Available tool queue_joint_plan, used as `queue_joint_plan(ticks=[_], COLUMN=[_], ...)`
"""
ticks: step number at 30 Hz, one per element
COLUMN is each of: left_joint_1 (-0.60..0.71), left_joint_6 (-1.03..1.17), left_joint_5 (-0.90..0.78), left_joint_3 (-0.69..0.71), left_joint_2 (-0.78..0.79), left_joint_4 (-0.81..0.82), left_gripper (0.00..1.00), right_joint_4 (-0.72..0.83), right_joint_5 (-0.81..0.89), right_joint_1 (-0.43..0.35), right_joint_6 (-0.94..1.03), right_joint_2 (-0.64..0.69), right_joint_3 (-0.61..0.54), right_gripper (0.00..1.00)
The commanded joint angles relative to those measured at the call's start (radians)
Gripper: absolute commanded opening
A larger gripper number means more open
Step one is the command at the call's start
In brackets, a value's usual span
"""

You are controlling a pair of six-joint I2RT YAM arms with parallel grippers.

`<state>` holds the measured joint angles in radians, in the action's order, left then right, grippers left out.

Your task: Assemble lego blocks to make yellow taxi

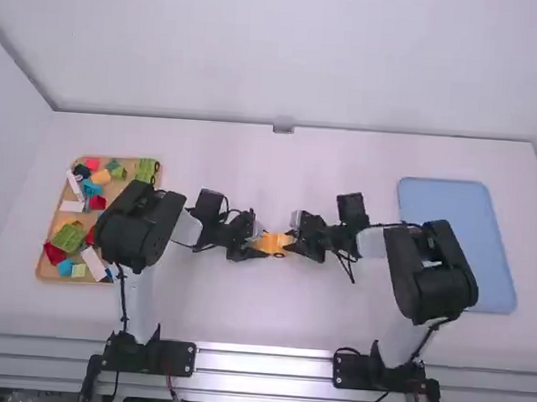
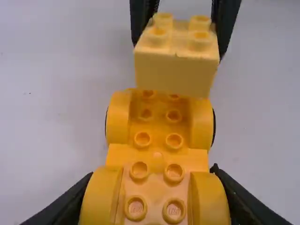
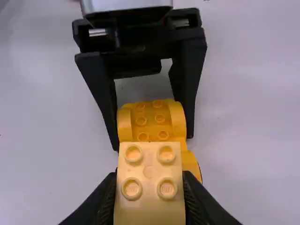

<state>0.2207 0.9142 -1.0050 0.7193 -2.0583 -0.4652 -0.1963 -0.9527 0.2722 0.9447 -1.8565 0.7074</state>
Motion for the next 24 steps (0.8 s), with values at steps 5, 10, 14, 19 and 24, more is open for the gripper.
queue_joint_plan(ticks=[5, 10, 14, 19, 24], left_joint_1=[0.002, 0.002, 0.002, 0.002, 0.002], left_joint_6=[-0.001, 0.0, 0.0, 0.0, 0.0], left_joint_5=[-0.007, -0.007, -0.007, -0.007, -0.007], left_joint_3=[-0.001, -0.001, 0.0, 0.0, 0.0], left_joint_2=[-0.021, -0.021, -0.021, -0.021, -0.021], left_joint_4=[0.016, 0.032, 0.044, 0.045, 0.044], left_gripper=[0.47, 0.43, 0.43, 0.43, 0.43], right_joint_4=[0.058, 0.069, 0.069, 0.067, 0.04], right_joint_5=[0.155, 0.151, 0.143, 0.138, 0.093], right_joint_1=[0.054, 0.07, 0.07, 0.071, 0.069], right_joint_6=[0.074, 0.116, 0.147, 0.152, 0.153], right_joint_2=[0.02, 0.016, -0.002, -0.003, -0.003], right_joint_3=[0.058, 0.055, 0.056, 0.055, 0.053], right_gripper=[0.08, 0.07, 0.06, 0.08, 0.1])
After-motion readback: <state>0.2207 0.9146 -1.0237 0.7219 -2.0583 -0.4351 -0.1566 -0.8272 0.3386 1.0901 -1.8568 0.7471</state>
